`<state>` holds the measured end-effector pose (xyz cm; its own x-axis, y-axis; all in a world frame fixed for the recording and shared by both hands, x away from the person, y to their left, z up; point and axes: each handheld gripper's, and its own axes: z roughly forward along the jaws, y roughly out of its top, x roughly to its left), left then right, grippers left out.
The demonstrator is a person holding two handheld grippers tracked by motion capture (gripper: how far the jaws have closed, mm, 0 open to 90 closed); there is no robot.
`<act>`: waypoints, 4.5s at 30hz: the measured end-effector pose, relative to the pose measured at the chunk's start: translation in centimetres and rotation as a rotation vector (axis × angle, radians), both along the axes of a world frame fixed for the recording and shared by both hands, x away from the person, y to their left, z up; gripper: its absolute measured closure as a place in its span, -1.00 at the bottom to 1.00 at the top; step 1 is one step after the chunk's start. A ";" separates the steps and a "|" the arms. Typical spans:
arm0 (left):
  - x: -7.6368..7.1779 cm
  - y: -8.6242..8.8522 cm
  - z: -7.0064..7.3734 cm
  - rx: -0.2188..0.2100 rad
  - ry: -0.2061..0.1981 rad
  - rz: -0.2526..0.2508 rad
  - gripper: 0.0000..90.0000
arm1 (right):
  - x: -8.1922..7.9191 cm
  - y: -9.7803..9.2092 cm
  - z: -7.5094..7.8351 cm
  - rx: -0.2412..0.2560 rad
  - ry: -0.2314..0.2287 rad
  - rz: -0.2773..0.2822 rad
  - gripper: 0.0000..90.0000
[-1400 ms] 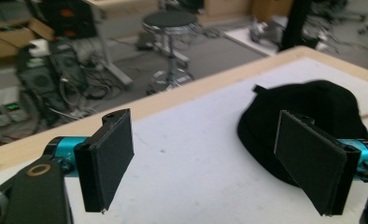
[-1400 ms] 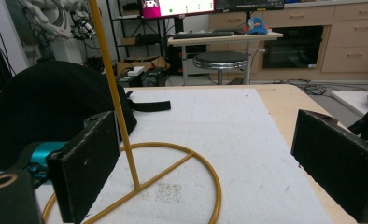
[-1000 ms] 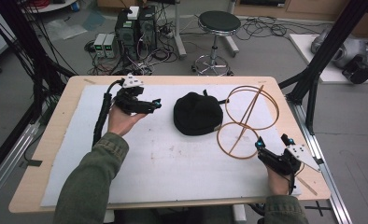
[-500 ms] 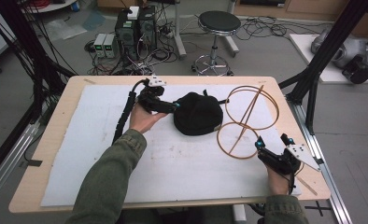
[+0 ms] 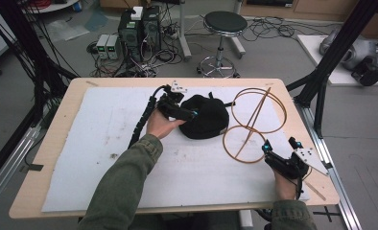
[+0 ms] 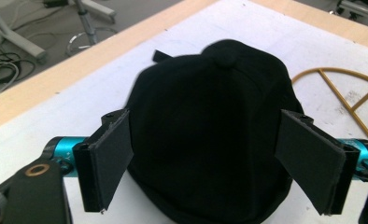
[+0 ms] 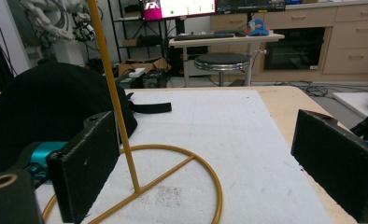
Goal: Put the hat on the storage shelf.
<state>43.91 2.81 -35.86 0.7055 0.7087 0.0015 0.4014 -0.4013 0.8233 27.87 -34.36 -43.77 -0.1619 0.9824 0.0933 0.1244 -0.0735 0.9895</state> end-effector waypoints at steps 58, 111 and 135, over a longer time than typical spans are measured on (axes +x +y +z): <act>0.0 -3.3 -2.4 0.019 0.052 -0.040 0.95 | -0.1 -0.1 -0.1 -0.002 0.004 0.023 -0.84; -6.2 6.0 8.1 -0.396 -0.354 0.011 0.95 | -0.2 -0.2 0.0 0.003 -0.011 0.012 -0.84; -7.2 4.0 10.4 -0.496 -0.412 -0.089 0.95 | -0.2 -0.2 0.0 0.002 -0.006 0.014 -0.84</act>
<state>36.71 6.77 -25.45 0.7728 0.6340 -0.0280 -0.0038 0.0488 0.9988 27.65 -34.52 -43.79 -0.1767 0.9798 0.0941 0.1194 -0.0736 0.9901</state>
